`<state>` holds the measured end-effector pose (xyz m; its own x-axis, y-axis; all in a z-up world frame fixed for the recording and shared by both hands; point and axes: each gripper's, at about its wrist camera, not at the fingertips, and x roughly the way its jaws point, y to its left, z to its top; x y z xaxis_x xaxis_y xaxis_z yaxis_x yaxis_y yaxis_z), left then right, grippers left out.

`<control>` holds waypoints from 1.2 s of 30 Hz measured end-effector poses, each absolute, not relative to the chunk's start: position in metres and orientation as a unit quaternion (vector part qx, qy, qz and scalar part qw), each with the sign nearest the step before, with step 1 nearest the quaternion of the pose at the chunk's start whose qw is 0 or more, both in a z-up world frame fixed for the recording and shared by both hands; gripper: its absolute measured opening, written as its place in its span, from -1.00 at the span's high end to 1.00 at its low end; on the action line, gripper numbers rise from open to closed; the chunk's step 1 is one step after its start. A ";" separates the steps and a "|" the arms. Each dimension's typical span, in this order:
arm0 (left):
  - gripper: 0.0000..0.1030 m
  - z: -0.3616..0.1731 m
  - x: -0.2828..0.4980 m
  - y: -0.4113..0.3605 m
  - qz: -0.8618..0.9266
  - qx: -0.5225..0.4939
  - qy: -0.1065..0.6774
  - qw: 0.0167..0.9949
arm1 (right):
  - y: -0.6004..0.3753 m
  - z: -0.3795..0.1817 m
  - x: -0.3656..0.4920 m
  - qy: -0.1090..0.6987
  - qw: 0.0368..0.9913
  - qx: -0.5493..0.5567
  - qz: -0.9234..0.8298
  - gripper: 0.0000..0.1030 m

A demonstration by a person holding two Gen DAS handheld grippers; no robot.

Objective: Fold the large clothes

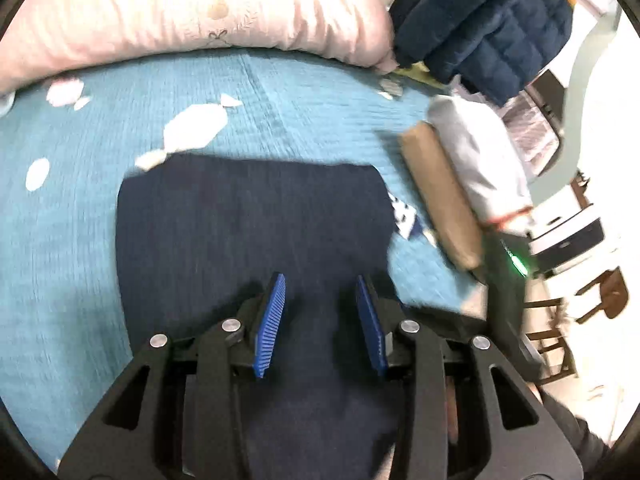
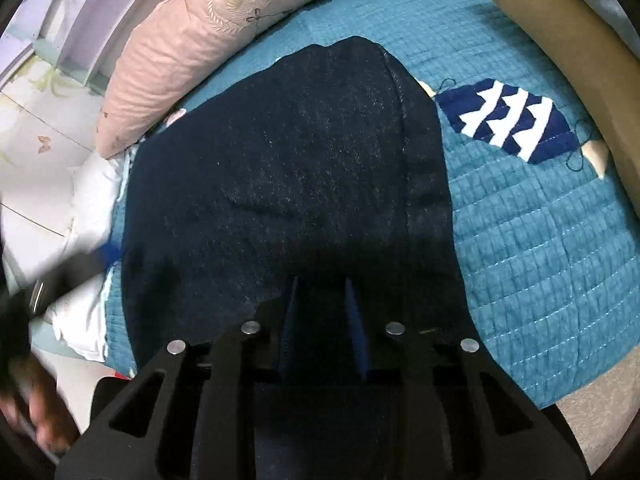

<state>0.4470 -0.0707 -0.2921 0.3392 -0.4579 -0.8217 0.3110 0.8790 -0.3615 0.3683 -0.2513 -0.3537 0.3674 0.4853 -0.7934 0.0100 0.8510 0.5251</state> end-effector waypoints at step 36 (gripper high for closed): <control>-0.43 -0.353 0.393 0.035 -0.145 -0.160 0.602 0.769 | -0.336 -0.407 0.265 0.575 0.656 0.469 0.136 -0.39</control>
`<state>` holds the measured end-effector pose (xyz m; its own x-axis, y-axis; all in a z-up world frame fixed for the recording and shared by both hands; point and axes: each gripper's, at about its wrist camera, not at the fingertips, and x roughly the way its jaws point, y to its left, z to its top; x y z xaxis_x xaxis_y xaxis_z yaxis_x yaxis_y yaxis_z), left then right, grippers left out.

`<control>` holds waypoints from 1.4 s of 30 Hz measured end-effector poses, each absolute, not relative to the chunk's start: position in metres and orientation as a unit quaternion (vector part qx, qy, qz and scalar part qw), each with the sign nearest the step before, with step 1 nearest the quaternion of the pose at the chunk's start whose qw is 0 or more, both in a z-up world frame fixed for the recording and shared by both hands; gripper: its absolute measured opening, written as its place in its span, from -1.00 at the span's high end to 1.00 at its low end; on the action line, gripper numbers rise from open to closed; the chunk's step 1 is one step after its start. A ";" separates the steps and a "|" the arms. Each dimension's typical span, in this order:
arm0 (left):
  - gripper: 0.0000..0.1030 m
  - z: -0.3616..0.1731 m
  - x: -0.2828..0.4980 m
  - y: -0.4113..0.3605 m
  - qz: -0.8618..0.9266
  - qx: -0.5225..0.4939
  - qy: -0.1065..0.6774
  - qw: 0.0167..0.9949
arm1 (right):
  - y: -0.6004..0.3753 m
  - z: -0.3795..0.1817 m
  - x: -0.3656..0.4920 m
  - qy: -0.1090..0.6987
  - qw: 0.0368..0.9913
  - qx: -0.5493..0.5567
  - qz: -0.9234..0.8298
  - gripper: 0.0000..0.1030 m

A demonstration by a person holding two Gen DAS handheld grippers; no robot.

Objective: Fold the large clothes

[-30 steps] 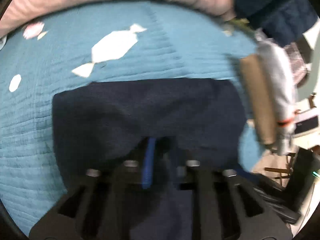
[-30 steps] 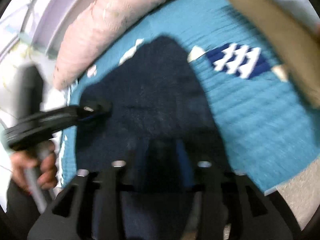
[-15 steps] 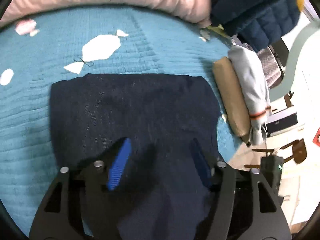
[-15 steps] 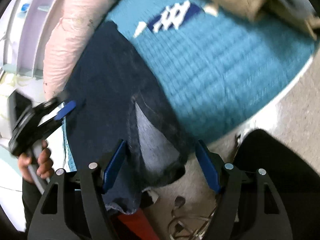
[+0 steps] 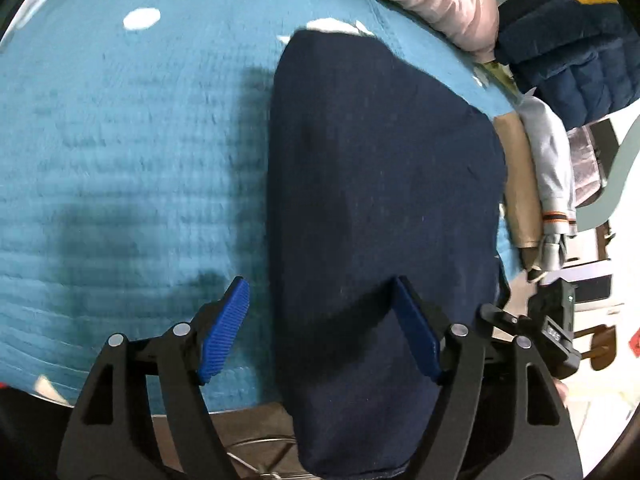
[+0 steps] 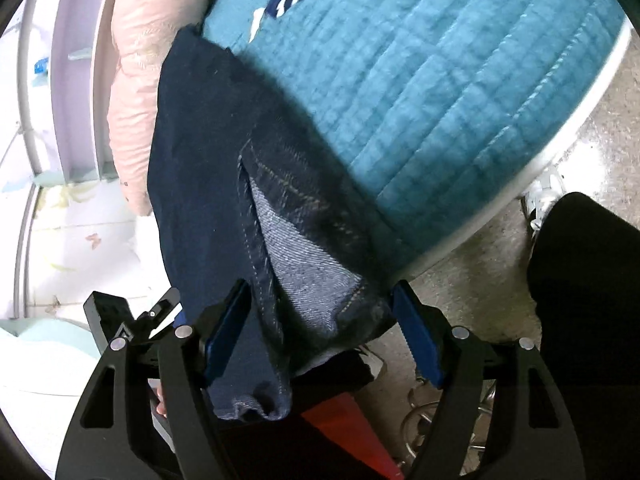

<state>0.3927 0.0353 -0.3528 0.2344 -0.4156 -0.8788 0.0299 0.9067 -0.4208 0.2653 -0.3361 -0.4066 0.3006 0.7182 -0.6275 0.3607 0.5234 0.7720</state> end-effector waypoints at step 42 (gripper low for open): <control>-0.06 -0.365 0.438 0.010 -0.189 -0.186 0.584 0.767 | -0.308 -0.347 0.274 0.528 0.737 0.394 0.152 0.70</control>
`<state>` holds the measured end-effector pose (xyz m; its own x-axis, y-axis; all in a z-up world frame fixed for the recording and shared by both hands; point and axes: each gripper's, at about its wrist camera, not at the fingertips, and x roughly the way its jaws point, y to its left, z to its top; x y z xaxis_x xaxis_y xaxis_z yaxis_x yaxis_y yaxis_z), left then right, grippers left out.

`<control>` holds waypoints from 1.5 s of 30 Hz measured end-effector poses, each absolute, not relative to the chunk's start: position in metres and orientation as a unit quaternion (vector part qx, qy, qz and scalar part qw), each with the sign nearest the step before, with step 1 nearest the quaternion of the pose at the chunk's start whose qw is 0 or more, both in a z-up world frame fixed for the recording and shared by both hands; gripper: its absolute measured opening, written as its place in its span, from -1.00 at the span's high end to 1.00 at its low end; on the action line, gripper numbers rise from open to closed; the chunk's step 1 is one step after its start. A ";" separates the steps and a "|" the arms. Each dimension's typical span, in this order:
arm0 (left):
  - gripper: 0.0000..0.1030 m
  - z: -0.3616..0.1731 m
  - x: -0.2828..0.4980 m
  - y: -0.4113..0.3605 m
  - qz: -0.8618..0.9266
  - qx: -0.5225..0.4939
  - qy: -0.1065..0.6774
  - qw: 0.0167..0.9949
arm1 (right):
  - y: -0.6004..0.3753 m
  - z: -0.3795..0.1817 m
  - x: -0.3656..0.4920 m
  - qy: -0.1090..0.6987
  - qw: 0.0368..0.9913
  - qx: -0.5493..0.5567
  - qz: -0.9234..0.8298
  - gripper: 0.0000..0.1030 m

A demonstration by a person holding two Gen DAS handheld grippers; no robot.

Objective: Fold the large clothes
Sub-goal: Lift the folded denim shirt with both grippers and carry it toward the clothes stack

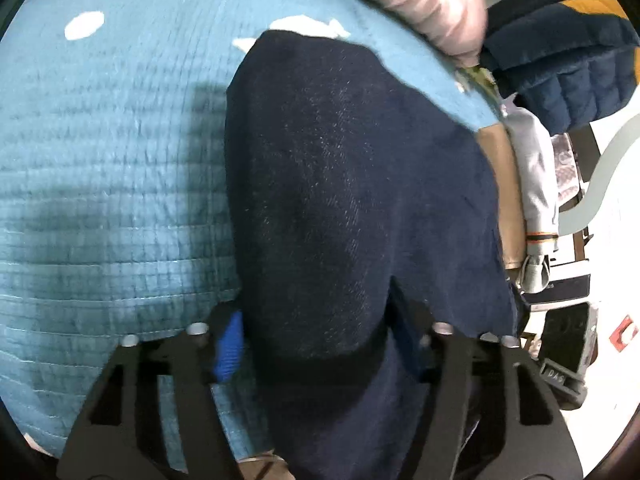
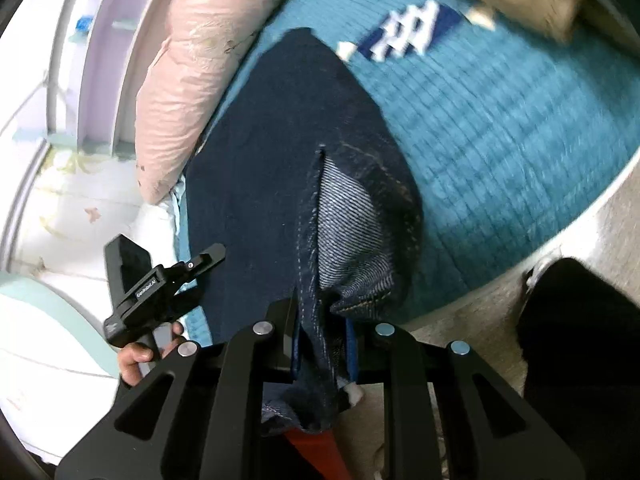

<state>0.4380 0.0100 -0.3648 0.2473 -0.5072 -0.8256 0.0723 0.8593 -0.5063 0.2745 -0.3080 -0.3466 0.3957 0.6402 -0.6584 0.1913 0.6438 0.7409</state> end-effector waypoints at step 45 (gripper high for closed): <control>-0.43 -0.284 0.561 -0.367 -0.381 -0.141 0.499 0.766 | -0.655 -0.274 0.335 0.412 0.845 0.342 -0.014 0.47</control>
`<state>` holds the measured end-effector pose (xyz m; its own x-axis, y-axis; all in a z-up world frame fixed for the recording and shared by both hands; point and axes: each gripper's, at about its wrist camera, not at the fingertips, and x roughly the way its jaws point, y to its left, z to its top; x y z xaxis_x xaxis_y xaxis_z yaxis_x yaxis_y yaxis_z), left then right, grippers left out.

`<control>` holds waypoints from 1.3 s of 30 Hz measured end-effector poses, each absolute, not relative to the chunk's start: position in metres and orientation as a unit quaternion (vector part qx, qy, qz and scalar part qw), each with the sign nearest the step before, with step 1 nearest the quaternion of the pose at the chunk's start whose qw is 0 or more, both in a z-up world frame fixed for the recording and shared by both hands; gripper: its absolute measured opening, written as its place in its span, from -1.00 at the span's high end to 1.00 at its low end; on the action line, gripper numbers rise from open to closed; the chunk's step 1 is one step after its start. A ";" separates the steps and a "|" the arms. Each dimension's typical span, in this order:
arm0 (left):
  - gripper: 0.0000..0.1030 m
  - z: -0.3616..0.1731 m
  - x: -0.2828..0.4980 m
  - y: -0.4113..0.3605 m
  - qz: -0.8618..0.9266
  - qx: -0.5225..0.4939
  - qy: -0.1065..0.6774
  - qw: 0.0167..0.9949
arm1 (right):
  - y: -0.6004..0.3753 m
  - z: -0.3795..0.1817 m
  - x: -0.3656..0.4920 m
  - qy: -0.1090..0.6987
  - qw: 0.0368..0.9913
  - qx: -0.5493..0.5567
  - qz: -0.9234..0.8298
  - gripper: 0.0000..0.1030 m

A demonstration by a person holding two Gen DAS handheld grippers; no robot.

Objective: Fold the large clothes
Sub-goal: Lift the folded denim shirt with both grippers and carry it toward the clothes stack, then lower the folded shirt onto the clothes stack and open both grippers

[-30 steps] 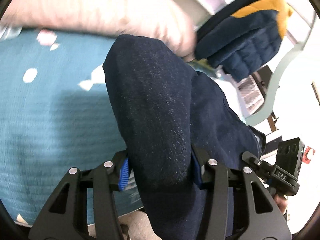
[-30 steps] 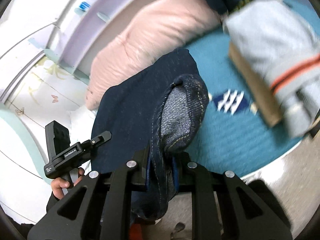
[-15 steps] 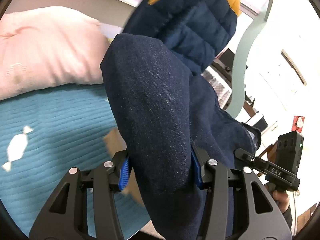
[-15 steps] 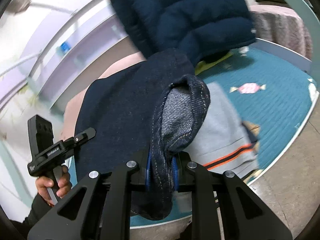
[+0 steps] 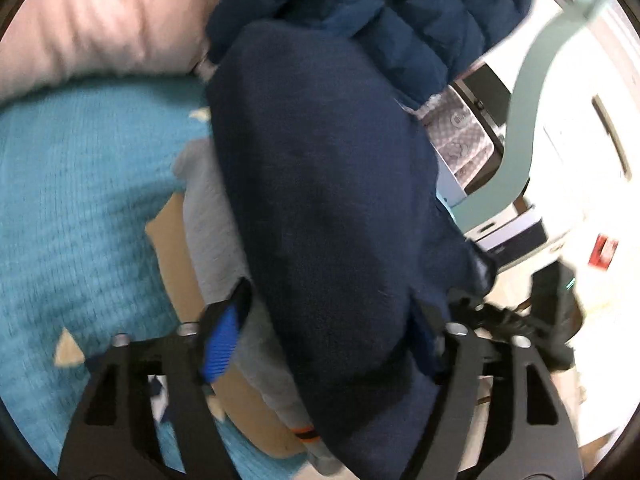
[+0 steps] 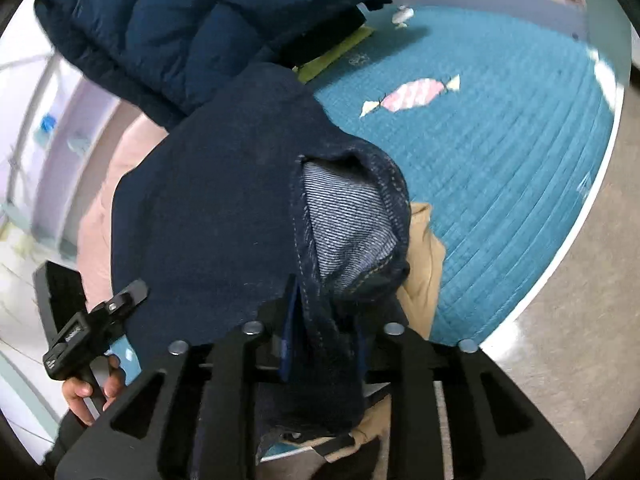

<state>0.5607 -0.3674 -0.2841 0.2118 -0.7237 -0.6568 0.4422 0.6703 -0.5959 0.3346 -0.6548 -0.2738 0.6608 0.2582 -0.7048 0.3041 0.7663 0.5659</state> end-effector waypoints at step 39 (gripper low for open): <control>-0.44 -0.193 0.538 -0.339 -0.393 0.018 0.382 0.836 | -0.516 -0.262 0.331 0.505 0.853 0.129 0.030 -0.20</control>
<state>0.5384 -0.3390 -0.1925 0.3994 -0.6437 -0.6528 0.6705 0.6907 -0.2708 0.3308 -0.5155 -0.2615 0.4879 0.1816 -0.8538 0.0788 0.9650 0.2503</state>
